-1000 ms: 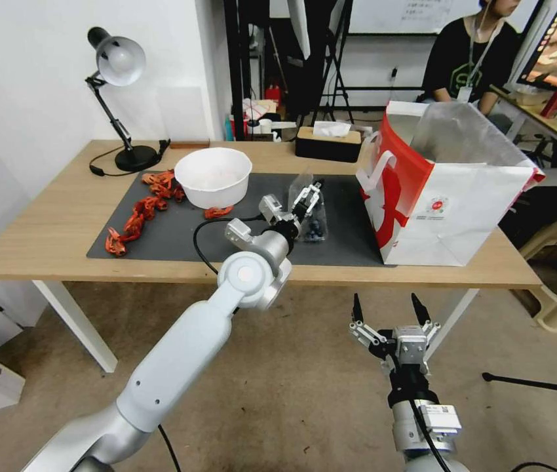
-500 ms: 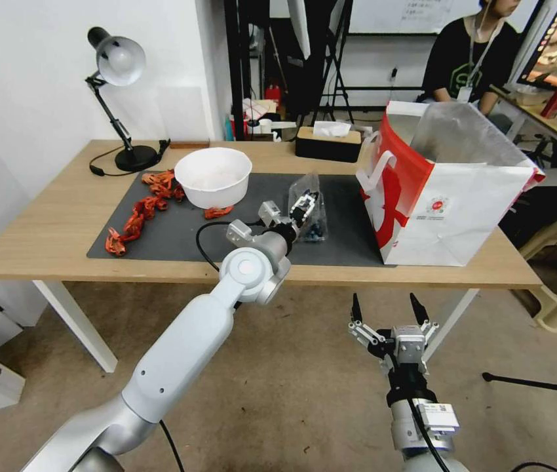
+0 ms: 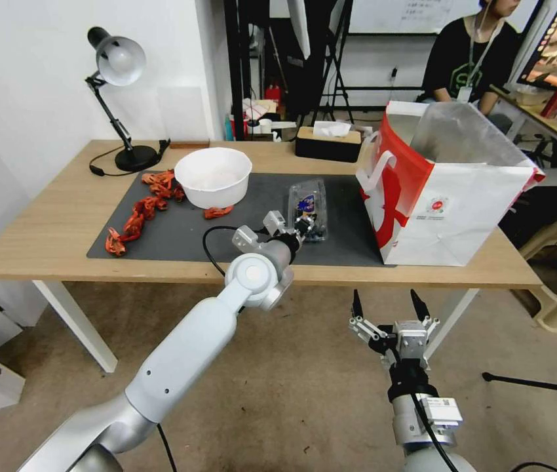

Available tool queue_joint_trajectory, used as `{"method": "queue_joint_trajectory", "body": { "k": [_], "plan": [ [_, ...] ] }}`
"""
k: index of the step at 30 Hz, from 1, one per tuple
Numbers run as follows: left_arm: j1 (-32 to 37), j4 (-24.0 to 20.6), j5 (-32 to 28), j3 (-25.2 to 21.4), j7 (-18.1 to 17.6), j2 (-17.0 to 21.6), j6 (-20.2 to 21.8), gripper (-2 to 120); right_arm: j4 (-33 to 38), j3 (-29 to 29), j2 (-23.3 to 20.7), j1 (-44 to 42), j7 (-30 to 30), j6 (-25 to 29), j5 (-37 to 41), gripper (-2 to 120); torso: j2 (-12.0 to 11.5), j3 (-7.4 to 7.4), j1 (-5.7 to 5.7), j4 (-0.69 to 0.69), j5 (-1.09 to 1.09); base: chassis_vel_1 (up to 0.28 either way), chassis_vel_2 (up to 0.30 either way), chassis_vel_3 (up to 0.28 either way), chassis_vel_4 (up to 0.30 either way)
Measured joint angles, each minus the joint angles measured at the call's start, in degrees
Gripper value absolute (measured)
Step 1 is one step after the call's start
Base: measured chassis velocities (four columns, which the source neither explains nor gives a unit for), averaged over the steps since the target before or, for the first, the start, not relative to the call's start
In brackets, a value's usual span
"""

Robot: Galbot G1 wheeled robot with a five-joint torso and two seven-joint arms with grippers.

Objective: Close the takeout container lid, then place the container into the takeout bag.

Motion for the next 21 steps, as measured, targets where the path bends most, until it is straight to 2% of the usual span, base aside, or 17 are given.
{"method": "queue_joint_trajectory", "body": {
  "k": [15,21],
  "plan": [
    [-0.1,0.5,1.8,1.1,-1.1,0.2,0.9,0,1.2,0.3,-0.6,1.6,0.0,-2.2,3.7,100,0.0,0.00,0.00,0.00,0.00,0.000,0.000,0.000,0.000],
    [-0.1,0.5,2.9,1.6,-0.9,0.4,0.9,0,1.7,0.4,-1.9,5.5,0.3,-5.6,9.7,100,0.0,0.00,0.00,0.00,0.00,0.000,0.000,0.000,0.000]
  ]
}}
